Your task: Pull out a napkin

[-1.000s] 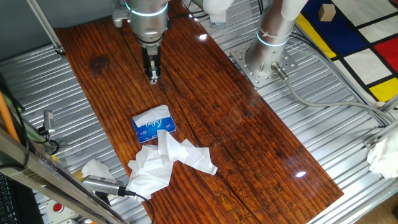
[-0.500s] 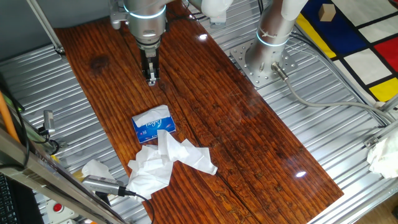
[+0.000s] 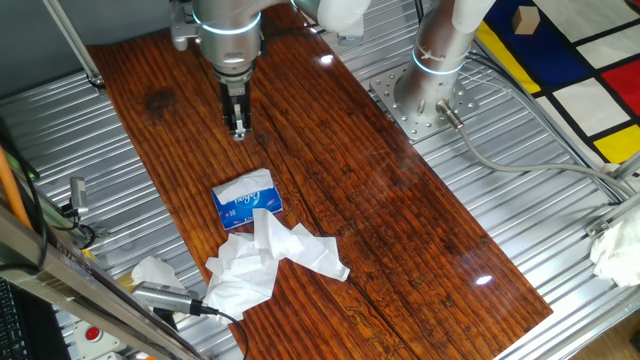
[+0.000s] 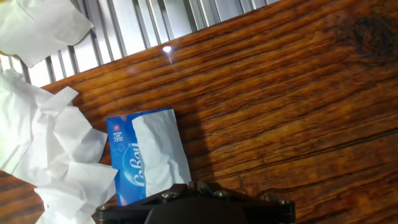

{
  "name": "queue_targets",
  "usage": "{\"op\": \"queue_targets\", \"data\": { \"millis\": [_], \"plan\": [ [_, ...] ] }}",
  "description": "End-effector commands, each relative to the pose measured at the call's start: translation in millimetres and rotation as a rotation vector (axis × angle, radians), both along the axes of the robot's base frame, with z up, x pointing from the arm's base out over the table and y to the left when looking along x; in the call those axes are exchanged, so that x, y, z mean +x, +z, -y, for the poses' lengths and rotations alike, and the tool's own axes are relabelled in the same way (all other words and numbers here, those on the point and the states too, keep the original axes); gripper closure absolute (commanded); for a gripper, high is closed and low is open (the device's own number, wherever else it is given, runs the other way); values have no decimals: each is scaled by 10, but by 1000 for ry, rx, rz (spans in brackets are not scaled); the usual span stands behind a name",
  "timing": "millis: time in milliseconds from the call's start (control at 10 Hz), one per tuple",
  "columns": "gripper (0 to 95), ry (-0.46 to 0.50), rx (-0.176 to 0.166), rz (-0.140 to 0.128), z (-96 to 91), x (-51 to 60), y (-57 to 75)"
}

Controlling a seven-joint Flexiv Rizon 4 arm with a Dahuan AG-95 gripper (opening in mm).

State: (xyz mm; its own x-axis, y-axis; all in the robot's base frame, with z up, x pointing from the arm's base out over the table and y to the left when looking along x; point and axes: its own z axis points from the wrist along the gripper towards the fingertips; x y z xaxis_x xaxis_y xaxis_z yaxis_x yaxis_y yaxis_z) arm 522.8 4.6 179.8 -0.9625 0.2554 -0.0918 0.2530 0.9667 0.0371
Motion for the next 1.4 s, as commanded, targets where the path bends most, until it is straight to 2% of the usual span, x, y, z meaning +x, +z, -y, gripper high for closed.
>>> {"op": "queue_targets", "data": {
  "millis": [100, 400, 1200, 1400],
  "plan": [
    [950, 1, 1, -2, -3, 65, -22],
    [950, 0, -1, 1, -14, 188, -47],
    [950, 1, -1, 2, -90, 621, -123],
    [950, 27, -7, 28, -60, 632, -271]
  ]
}}
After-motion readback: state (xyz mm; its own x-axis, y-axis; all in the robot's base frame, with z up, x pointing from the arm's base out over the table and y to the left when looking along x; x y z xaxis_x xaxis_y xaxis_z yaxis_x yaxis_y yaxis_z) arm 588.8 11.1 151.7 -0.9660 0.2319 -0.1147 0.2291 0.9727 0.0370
